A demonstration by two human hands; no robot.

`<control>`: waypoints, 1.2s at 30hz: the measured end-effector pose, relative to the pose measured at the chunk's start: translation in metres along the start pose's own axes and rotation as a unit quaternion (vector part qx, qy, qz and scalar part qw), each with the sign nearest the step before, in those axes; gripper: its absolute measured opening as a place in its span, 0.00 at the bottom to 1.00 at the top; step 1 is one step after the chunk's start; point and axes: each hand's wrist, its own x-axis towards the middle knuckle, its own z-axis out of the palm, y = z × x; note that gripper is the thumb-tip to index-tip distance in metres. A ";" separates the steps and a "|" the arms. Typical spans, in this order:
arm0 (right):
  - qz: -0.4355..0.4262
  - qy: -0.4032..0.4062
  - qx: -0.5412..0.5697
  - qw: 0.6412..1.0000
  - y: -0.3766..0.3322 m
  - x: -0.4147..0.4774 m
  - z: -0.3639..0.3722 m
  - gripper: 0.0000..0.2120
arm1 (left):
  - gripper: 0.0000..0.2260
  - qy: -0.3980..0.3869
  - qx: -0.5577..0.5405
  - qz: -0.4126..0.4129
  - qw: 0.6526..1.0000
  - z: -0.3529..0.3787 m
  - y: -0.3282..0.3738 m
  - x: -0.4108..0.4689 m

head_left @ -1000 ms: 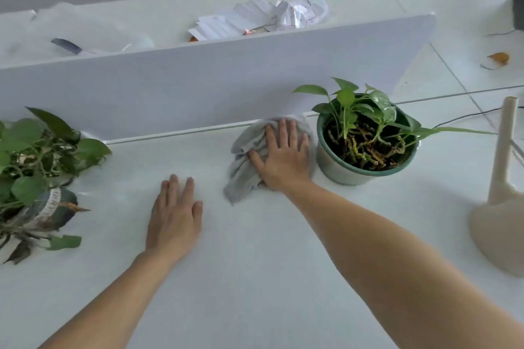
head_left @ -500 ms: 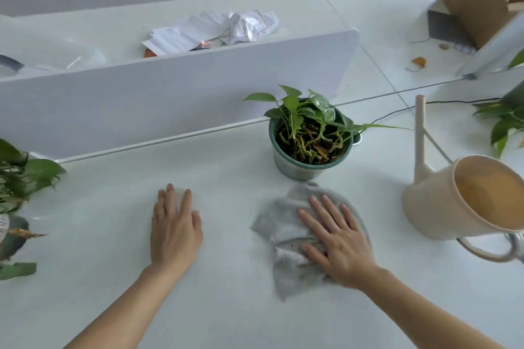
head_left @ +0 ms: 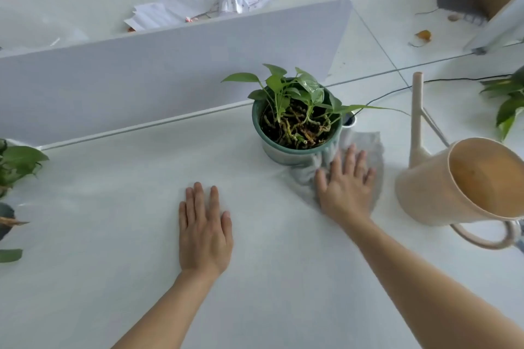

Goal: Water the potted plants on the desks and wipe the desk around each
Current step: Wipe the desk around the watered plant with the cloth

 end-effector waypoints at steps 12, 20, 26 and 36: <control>-0.342 -0.031 -0.045 0.938 0.057 -0.189 0.043 0.31 | 0.27 -0.091 0.019 -0.009 0.996 -0.018 0.002 -0.005; -0.211 -0.095 -0.060 0.971 0.170 -0.218 0.020 0.31 | 0.24 -0.169 0.026 0.039 0.985 -0.051 0.022 -0.129; -0.123 -0.141 -0.039 0.982 0.192 -0.232 -0.007 0.39 | 0.18 -0.218 0.000 0.072 0.973 -0.063 0.054 -0.198; -0.038 -0.167 0.020 0.985 0.260 -0.235 -0.064 0.28 | 0.18 -0.228 -0.026 0.165 0.959 -0.073 0.157 -0.230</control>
